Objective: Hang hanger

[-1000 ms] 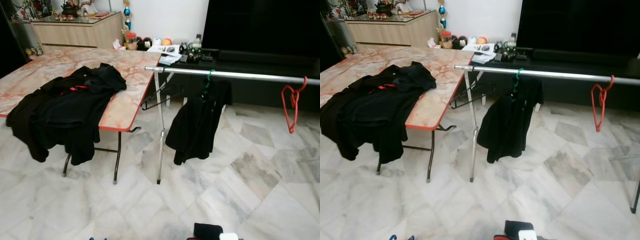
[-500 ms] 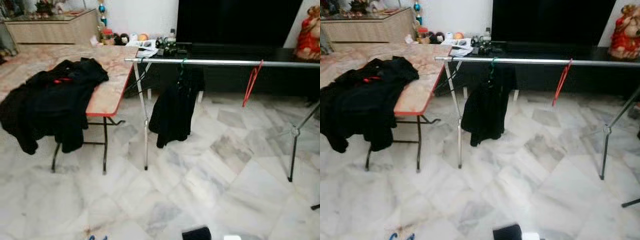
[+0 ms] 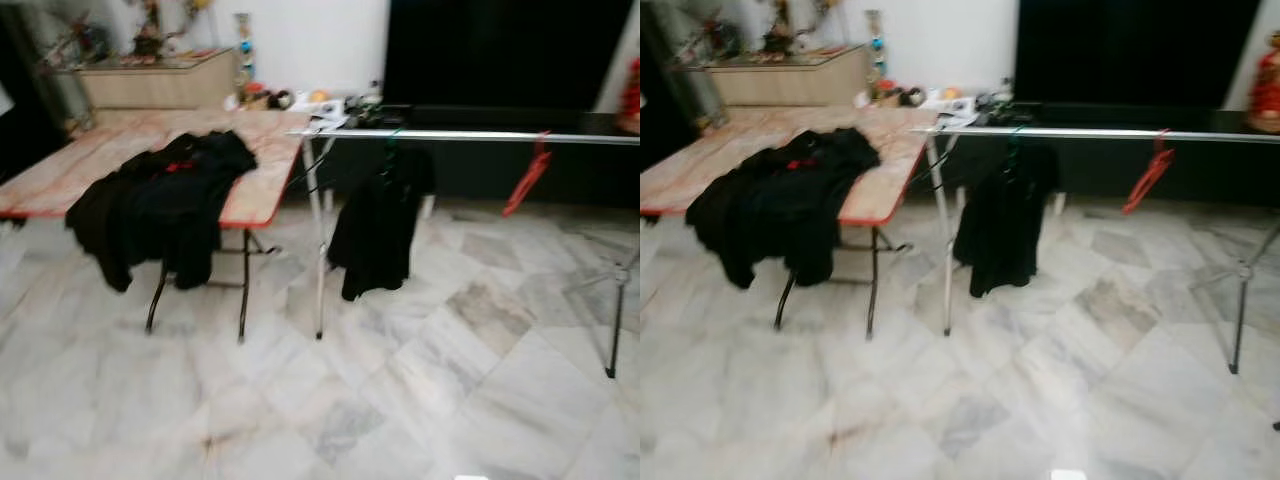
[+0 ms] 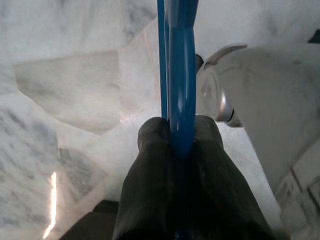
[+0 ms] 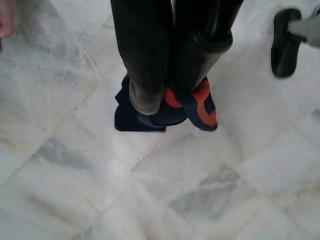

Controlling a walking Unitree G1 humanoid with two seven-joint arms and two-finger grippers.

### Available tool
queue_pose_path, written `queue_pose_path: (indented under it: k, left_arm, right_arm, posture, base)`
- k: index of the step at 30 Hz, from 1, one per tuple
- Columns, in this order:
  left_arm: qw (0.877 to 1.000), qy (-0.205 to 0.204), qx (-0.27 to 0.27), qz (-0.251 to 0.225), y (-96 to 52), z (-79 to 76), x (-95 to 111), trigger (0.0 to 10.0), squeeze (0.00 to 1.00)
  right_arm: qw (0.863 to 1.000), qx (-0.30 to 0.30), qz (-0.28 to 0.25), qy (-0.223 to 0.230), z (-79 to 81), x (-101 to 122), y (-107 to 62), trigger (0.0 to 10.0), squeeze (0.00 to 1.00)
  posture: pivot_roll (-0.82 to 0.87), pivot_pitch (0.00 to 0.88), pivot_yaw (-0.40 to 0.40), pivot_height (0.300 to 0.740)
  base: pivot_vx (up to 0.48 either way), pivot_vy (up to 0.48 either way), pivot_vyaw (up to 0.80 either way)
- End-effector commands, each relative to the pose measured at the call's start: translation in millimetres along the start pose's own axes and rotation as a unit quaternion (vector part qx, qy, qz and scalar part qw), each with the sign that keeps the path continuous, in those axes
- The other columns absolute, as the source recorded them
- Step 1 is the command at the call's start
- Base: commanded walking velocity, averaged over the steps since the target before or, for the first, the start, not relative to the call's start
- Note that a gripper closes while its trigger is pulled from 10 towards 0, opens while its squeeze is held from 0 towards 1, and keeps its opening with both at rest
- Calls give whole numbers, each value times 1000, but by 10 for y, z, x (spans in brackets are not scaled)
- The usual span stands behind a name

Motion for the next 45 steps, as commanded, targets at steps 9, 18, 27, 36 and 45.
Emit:
queue_pose_path:
  k: [9,18,27,36,45]
  left_arm:
    - [997,51,21,-47,-5,41,179,10000,0]
    - [966,122,30,-224,-183,238,1202,10000,0]
    - [930,179,2,-322,-443,161,1963,10000,0]
    - [901,304,-112,-290,-481,-147,1860,10000,0]
    - [846,389,-284,-229,-779,-370,1773,10000,0]
  right_arm:
    - [997,14,-70,8,15,250,1,10000,0]
    - [991,33,-121,-54,53,400,-26,10000,0]
    - [952,17,-295,-78,-61,2344,-86,10000,0]
    - [937,-9,-318,-146,-70,2496,-140,10000,0]
    - [928,62,-297,-218,176,2652,-161,10000,0]
  posture:
    - [77,0,-21,740]
    - [89,0,-28,740]
    - [86,0,-30,740]
    - [83,0,-32,740]
    - [89,0,-46,740]
  base:
    - [0,0,0]
    - [0,0,0]
    - [0,0,0]
    - [0,0,0]
    - [0,0,0]
Point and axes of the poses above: a point about 5 cm out from each wrist's last joint towards the gripper, its own y axis pointing out of the wrist towards the gripper, its own x axis along the axis of the wrist's last joint, z = x × y, the point moved 5 cm from there along y, pointing out of the wrist towards the gripper, and after that the axes turned 2 degrees about y, right-handed, at the moved point
